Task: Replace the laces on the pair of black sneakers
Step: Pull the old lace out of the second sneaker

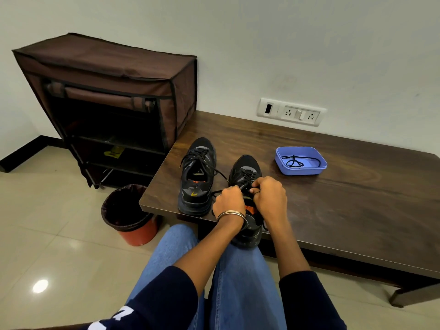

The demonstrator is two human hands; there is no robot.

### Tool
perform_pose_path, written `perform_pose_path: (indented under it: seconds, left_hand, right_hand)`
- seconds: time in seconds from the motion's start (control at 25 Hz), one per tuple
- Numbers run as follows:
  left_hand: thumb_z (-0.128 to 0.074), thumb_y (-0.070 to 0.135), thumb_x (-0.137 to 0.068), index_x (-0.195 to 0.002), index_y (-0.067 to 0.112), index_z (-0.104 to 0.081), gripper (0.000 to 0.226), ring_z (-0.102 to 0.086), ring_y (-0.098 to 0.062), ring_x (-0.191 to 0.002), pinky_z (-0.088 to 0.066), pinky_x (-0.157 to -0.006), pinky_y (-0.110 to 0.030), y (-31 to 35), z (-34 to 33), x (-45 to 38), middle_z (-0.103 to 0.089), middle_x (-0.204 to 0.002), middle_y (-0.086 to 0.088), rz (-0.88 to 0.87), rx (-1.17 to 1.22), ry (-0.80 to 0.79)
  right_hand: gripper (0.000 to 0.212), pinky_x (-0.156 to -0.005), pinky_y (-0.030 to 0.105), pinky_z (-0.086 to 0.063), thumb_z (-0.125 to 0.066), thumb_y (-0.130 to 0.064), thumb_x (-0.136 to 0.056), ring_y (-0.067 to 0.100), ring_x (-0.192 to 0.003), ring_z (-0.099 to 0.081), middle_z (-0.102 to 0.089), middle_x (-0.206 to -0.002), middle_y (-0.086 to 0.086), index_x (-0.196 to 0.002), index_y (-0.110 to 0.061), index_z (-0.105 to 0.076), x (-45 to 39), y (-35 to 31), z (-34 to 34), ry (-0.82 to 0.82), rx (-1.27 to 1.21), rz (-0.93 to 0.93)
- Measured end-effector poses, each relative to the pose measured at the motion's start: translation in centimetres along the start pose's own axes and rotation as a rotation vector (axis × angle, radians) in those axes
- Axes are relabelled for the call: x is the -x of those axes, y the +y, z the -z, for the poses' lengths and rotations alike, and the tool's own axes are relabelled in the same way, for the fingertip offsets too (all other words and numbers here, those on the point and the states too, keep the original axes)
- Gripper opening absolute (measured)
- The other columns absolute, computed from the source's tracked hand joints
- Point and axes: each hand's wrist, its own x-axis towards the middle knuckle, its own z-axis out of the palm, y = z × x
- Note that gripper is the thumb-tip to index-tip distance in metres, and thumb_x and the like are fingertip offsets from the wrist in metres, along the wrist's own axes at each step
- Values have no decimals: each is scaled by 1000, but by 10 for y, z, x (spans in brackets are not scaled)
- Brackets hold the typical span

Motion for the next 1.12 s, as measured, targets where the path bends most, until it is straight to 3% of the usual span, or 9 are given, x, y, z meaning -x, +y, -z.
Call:
perform_pose_path:
  seconds: [0.16, 0.32, 0.36, 0.48, 0.64, 0.8, 0.96, 1.04, 1.12]
  left_hand:
    - [-42, 19, -100, -117, 13, -59, 25, -62, -34, -105, -49, -73, -40, -1, -2, 0, -64, -112, -12, -7, 2, -6]
    - [-42, 19, -100, -117, 12, -59, 25, -62, -36, -104, -50, -73, -41, -4, -4, -2, -65, -112, -13, -25, -8, 19]
    - [-43, 20, -100, -116, 12, -60, 24, -62, -36, -104, -50, -73, -41, -4, -5, -2, -65, -112, -13, -29, -7, 25]
    - [-43, 21, -101, -116, 13, -60, 24, -62, -35, -104, -49, -73, -40, -3, -5, 0, -64, -112, -12, -44, -2, 40]
    - [-43, 21, -100, -116, 13, -59, 24, -61, -36, -104, -46, -69, -39, -4, -2, -2, -64, -112, -14, -51, -14, 3]
    - [-44, 26, -99, -118, 14, -59, 27, -59, -37, -106, -47, -74, -41, -8, 2, -3, -62, -114, -16, -76, -9, -42]
    - [-48, 35, -97, -120, 18, -57, 30, -58, -37, -109, -48, -81, -42, -4, 11, -13, -61, -116, -13, -156, -48, -80]
    - [-50, 40, -95, -112, 16, -61, 31, -56, -33, -109, -45, -84, -41, -3, 16, -17, -63, -113, -9, -270, -143, 14]
    - [-65, 36, -87, -100, 15, -68, 24, -60, -29, -96, -49, -74, -38, 3, 22, -21, -65, -100, -5, -367, -197, 208]
  right_hand:
    - [12, -71, 28, -47, -62, -9, -88, 18, -80, -64, -71, -84, 5, -79, -13, -69, 9, 0, -4, 154, -439, -275]
    - [9, -72, 41, -60, -57, -10, -93, 21, -78, -69, -69, -95, 14, -88, -13, -63, -4, 16, 12, 341, -834, -579]
    - [8, -80, 44, -57, -58, -10, -93, 26, -91, -67, -67, -106, 16, -99, -11, -64, -7, 23, 20, 352, -738, -611]
    - [56, -97, 49, -43, -67, -20, -90, 38, -123, -48, -48, -136, 16, -139, -11, -43, -8, 34, 31, 155, -266, -555]
    - [29, -82, 38, -52, -77, -26, -80, 27, -102, -61, -65, -108, 9, -104, -15, -66, 3, 6, 5, -131, -234, -249]
    - [19, -74, 34, -44, -63, -21, -90, 30, -99, -58, -62, -108, 13, -102, -7, -64, 13, -9, -12, 16, -20, -179]
    - [21, -67, 33, -40, -51, -18, -94, 35, -95, -62, -65, -103, 19, -100, -2, -63, 11, -11, -9, -54, 4, -218]
    - [22, -67, 34, -41, -49, -17, -94, 37, -96, -61, -64, -105, 20, -101, -1, -62, 11, -13, -6, -59, 31, -205]
    - [21, -70, 36, -45, -50, -17, -94, 36, -97, -62, -64, -106, 19, -103, -1, -61, 12, -14, -6, -69, 53, -194]
